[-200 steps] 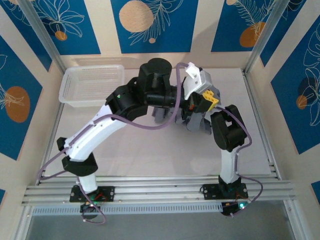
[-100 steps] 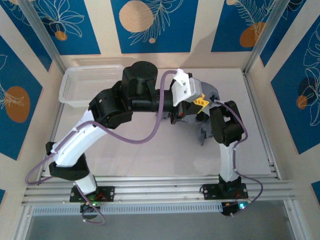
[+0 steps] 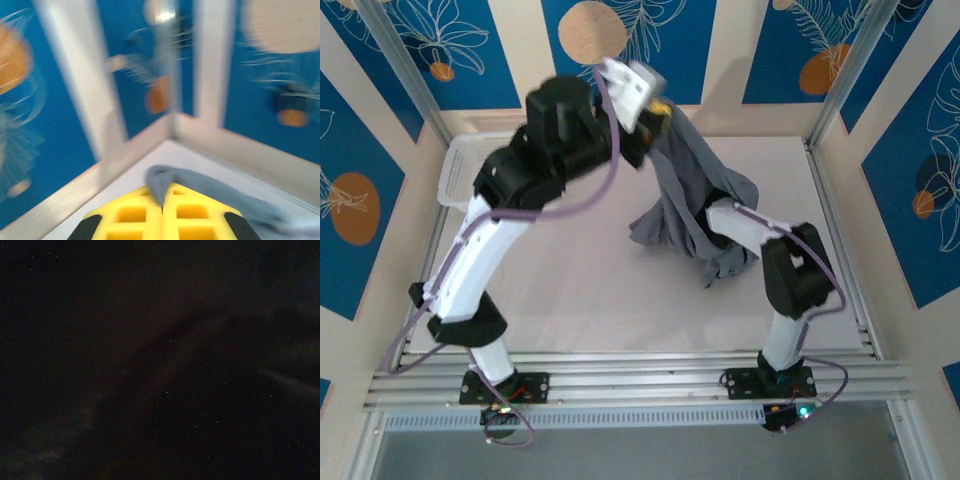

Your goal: Fold the inside-out t-shirt

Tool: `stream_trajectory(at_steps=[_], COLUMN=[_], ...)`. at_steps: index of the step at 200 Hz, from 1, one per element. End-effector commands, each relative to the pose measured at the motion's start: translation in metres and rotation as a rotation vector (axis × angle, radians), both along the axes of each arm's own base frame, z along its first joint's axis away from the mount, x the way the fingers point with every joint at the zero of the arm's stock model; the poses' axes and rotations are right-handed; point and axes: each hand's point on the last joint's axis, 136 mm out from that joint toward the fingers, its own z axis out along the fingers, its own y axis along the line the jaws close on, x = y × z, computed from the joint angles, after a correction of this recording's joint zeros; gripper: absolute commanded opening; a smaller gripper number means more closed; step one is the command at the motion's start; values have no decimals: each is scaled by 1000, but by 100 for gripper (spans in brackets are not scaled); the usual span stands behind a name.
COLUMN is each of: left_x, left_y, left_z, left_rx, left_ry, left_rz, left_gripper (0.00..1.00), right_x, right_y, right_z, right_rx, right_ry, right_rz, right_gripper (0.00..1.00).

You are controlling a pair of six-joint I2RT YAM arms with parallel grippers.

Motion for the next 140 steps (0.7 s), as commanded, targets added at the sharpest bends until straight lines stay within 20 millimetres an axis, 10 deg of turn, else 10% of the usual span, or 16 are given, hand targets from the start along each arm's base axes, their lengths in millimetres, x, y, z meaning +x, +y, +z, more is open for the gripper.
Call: stream_trajectory(at_steps=[1,30,55,110,140], left_x=[76,151,172,134,113], left_y=[28,72,95,139,158], left_z=[-57,-163,-260,-396,-418], left_rx=[-8,25,66,95,74], left_ry=[195,500,738,962,1003], left_rz=[203,386,473,572,587], left_gripper=[0,0,0,0,14], right_x=[-40,-78,-91,-75,-60], right_y=[57,63,60,25,-1], right_z=[55,111,177,261,265], right_rx=[173,274,390,441,484], right_ry=[-157,-333,-511,-791,-771], right_rz=[237,298,351,249,105], right_gripper=[0,0,0,0,0])
